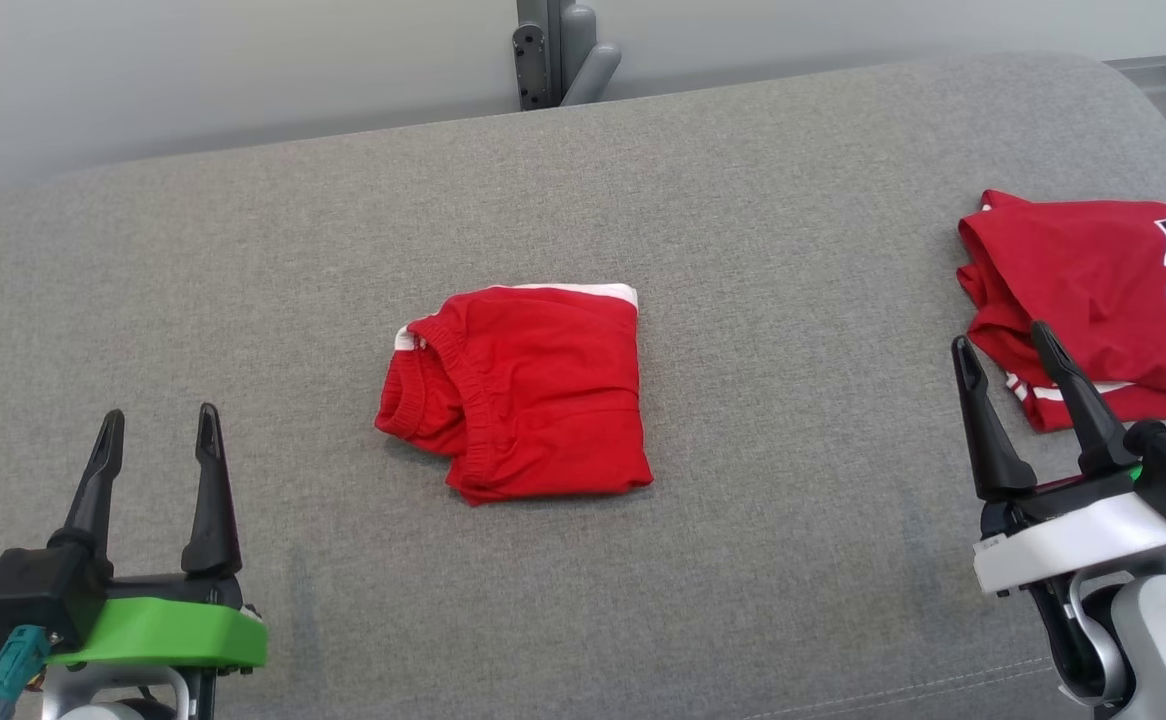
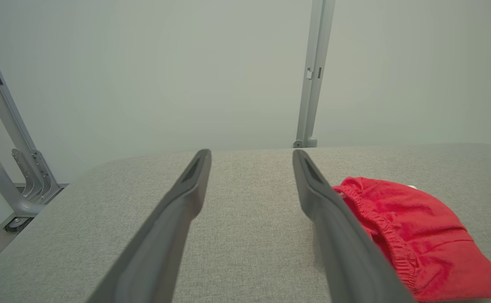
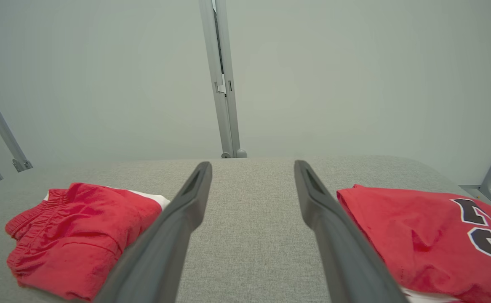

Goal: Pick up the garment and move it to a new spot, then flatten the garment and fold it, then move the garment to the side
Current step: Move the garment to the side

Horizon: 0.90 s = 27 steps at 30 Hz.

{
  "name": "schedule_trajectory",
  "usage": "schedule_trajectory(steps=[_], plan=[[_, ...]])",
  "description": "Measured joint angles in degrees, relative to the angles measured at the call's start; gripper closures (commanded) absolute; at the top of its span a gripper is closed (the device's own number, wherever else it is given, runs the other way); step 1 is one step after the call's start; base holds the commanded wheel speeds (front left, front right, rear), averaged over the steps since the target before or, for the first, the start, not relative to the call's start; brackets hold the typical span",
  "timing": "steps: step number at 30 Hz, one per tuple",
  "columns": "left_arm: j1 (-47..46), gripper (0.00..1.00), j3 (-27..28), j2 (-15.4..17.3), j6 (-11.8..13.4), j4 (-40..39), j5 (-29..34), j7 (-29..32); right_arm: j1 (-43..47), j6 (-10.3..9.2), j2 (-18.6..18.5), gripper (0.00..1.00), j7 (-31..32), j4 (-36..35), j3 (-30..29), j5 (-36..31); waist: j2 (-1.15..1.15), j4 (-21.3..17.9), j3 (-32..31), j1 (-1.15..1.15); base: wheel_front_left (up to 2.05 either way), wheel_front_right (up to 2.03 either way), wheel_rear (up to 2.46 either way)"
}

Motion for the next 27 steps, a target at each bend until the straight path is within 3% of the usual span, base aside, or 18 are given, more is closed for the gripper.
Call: schedule_trajectory(steps=[16,27], plan=[[-0.14,0.00,-0.42,0.11,0.59,-0.19,-0.33,-0.51,0.33,0.00,0.67,0.00,0.00,-0.20,-1.67,-0.19,0.00,0.43,-0.05,0.00,0.00,0.00,0.00],[-5.65,0.00,-2.08,-1.40,0.23,-0.91,-0.74,-2.36,-2.42,0.00,-0.55,0.00,0.89,3.24,0.98,1.18,0.00,5.86,2.13,0.00,0.00,0.00,0.00]])
